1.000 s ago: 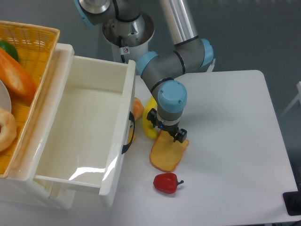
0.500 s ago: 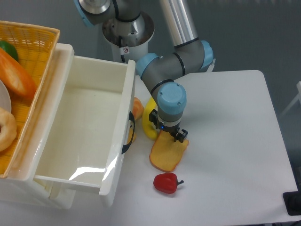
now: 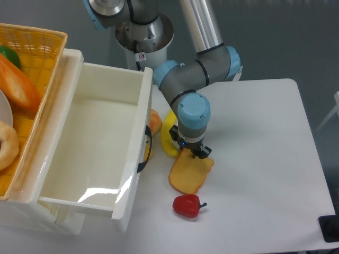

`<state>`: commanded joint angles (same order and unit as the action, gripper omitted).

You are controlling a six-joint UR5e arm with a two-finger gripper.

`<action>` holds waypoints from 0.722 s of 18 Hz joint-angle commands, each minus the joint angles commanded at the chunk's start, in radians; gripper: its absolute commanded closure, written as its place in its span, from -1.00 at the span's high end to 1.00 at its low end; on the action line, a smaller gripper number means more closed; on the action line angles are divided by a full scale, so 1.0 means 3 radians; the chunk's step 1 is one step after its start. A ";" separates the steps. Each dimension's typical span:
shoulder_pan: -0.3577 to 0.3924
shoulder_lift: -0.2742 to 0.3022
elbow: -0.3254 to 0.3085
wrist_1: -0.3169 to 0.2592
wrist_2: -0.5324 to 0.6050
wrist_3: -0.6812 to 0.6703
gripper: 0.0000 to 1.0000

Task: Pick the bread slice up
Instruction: 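Close the gripper on the crust edge of the bread slice, then lift the bread slice and carry it away from the banana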

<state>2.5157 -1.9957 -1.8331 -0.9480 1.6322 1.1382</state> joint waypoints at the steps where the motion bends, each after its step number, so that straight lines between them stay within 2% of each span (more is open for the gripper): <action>1: 0.0005 0.0000 0.0000 -0.0005 0.0000 0.0005 -1.00; 8: 0.0056 0.0005 0.0051 -0.0010 -0.0010 0.0015 -1.00; 10: 0.0092 0.0005 0.0148 -0.0015 -0.0015 0.0020 -1.00; 13: 0.0189 -0.0036 0.0403 -0.0046 -0.0020 0.0036 -1.00</action>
<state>2.5724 -2.0064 -1.7122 -0.9618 1.6260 1.1489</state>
